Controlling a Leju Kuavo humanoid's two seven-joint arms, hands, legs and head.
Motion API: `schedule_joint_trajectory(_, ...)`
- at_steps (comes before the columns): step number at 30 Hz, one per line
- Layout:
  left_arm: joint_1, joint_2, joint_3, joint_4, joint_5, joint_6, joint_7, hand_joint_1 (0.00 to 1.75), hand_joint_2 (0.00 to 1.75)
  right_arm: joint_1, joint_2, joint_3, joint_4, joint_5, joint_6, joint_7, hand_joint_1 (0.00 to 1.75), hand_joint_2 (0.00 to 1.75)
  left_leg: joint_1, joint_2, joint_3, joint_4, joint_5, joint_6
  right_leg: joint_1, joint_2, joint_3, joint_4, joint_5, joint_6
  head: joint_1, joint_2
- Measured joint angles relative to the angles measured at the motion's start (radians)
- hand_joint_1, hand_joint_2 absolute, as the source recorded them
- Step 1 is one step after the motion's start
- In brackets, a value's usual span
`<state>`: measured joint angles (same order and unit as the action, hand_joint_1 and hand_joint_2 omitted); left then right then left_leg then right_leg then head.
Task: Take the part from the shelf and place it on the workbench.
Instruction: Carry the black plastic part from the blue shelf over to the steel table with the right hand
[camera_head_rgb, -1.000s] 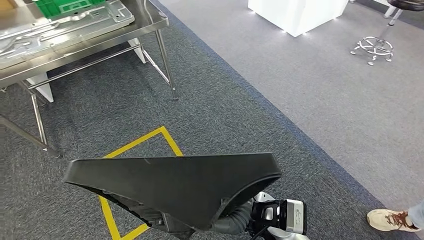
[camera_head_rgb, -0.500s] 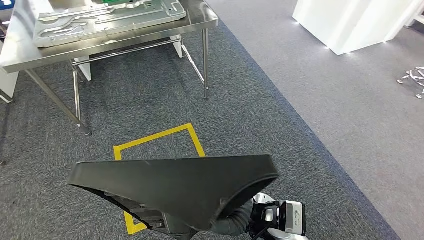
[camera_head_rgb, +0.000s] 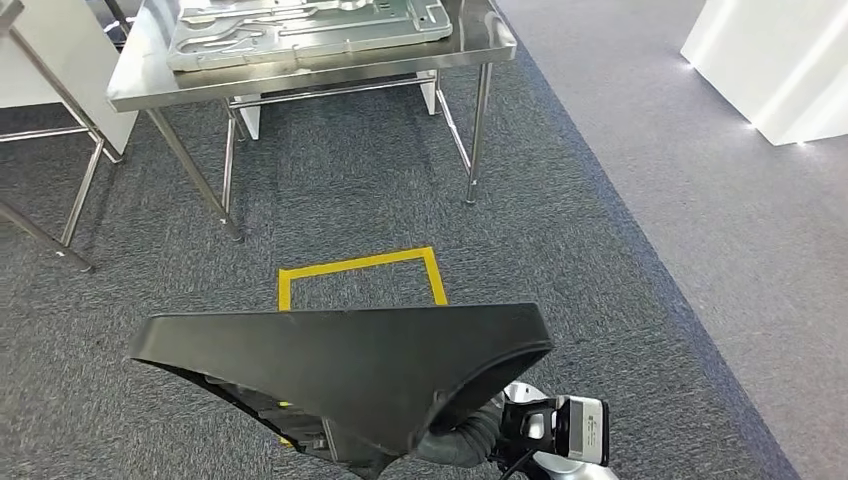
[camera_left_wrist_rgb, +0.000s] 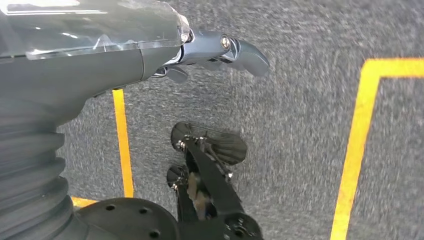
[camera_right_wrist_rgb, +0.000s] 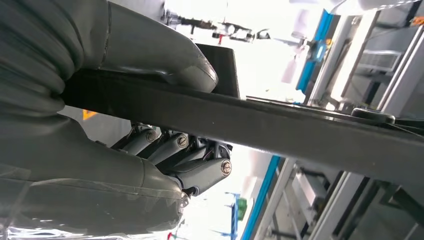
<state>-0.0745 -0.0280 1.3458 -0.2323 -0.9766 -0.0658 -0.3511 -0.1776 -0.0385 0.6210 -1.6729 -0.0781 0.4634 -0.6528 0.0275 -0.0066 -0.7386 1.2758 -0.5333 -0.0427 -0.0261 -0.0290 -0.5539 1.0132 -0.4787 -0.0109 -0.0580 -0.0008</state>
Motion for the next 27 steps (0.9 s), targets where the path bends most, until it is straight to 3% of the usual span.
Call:
schedule_joint_trajectory(3, 0.004, 0.000, 0.000, 0.000, 0.009, -0.011, -0.011, 0.00, 1.75, -0.001, 0.000, 0.000, -0.001, -0.007, -0.008, 0.000, 1.55, 1.75, 0.010, 0.013, 0.092, -0.180, 0.086, -0.010, -0.007, -0.013, 0.009, 0.008, -0.014, 0.018, -0.001, 0.000)
schedule_joint_trajectory(5, 0.004, 0.000, 0.001, 0.000, 0.013, -0.023, -0.020, 0.00, 1.75, -0.001, 0.000, -0.001, -0.005, -0.005, -0.013, -0.001, 1.55, 1.75, 0.006, 0.015, 0.125, -0.241, 0.097, 0.002, -0.004, -0.016, 0.011, 0.011, -0.020, 0.031, 0.000, 0.000)
schedule_joint_trajectory(9, 0.005, 0.003, 0.004, 0.000, 0.013, -0.040, -0.034, 0.00, 1.75, -0.001, 0.000, -0.004, -0.026, -0.003, -0.016, 0.000, 1.55, 1.75, 0.002, 0.007, 0.130, -0.246, 0.091, 0.040, -0.006, -0.007, 0.011, 0.024, -0.036, 0.052, 0.001, 0.000)
schedule_joint_trajectory(11, 0.003, 0.004, 0.004, 0.000, 0.011, -0.047, -0.040, 0.00, 1.75, 0.001, -0.001, -0.006, -0.036, -0.002, -0.016, 0.000, 1.55, 1.75, 0.001, 0.005, 0.134, -0.249, 0.089, 0.055, -0.007, 0.010, -0.033, 0.117, -0.085, 0.053, 0.002, 0.000)
schedule_joint_trajectory(13, 0.002, 0.004, 0.004, 0.000, 0.010, -0.052, -0.046, 0.00, 1.75, 0.006, -0.002, -0.009, -0.041, -0.002, -0.017, 0.000, 1.55, 1.75, -0.006, 0.001, 0.135, -0.249, 0.085, 0.064, -0.003, 0.020, -0.112, 0.252, -0.136, 0.050, 0.003, 0.000)
schedule_joint_trajectory(14, 0.002, 0.004, 0.004, 0.000, 0.009, -0.054, -0.048, 0.00, 1.75, 0.010, -0.003, -0.010, -0.042, -0.002, -0.018, 0.000, 1.55, 1.75, -0.009, -0.001, 0.137, -0.249, 0.082, 0.067, -0.001, 0.021, -0.141, 0.294, -0.140, 0.048, 0.003, 0.000)
schedule_joint_trajectory(15, 0.002, 0.004, 0.004, 0.000, 0.008, -0.055, -0.049, 0.00, 1.75, 0.012, -0.004, -0.010, -0.043, -0.002, -0.018, 0.001, 1.55, 1.75, -0.012, -0.005, 0.141, -0.249, 0.080, 0.068, 0.001, 0.022, -0.152, 0.299, -0.125, 0.044, 0.003, 0.000)
schedule_joint_trajectory(17, 0.002, 0.004, 0.004, 0.000, 0.005, -0.059, -0.051, 0.00, 1.75, 0.014, -0.004, -0.012, -0.048, -0.002, -0.020, 0.001, 1.55, 1.75, -0.017, -0.013, 0.153, -0.249, 0.073, 0.067, 0.006, 0.025, -0.116, 0.199, -0.046, 0.031, 0.003, 0.000)
schedule_joint_trajectory(19, 0.001, 0.004, 0.004, 0.000, 0.002, -0.064, -0.051, 0.00, 1.75, 0.014, -0.004, -0.016, -0.055, -0.002, -0.021, 0.002, 1.55, 1.75, -0.022, -0.018, 0.162, -0.248, 0.065, 0.061, 0.014, 0.030, -0.062, 0.075, 0.007, 0.016, 0.003, 0.000)
schedule_joint_trajectory(21, 0.001, 0.004, 0.003, 0.000, 0.001, -0.066, -0.052, 0.00, 1.75, 0.015, -0.004, -0.019, -0.061, -0.002, -0.023, 0.002, 1.55, 1.75, -0.024, -0.021, 0.165, -0.250, 0.059, 0.051, 0.020, 0.032, -0.043, 0.029, 0.009, 0.009, 0.003, 0.000)
schedule_joint_trajectory(24, 0.001, 0.007, 0.003, 0.000, -0.003, -0.069, -0.053, 0.00, 1.75, 0.017, -0.004, -0.025, -0.071, -0.003, -0.025, 0.002, 1.55, 1.75, -0.022, -0.017, 0.169, -0.243, 0.048, 0.034, 0.014, 0.031, -0.027, 0.011, 0.008, -0.001, 0.002, 0.000)
schedule_joint_trajectory(26, 0.000, 0.009, 0.003, 0.000, -0.006, -0.071, -0.053, 0.00, 1.75, 0.020, -0.004, -0.027, -0.076, -0.004, -0.025, 0.001, 1.55, 1.75, -0.019, -0.010, 0.137, -0.168, 0.012, 0.026, 0.009, 0.026, -0.008, -0.002, 0.006, -0.009, 0.000, 0.000)
schedule_joint_trajectory(27, 0.000, 0.009, 0.003, 0.000, -0.007, -0.071, -0.053, 0.00, 1.75, 0.022, -0.004, -0.028, -0.077, -0.004, -0.025, 0.000, 1.55, 1.75, -0.017, -0.007, 0.102, -0.102, -0.014, 0.022, 0.009, 0.024, -0.001, -0.003, 0.001, -0.012, -0.001, 0.000)
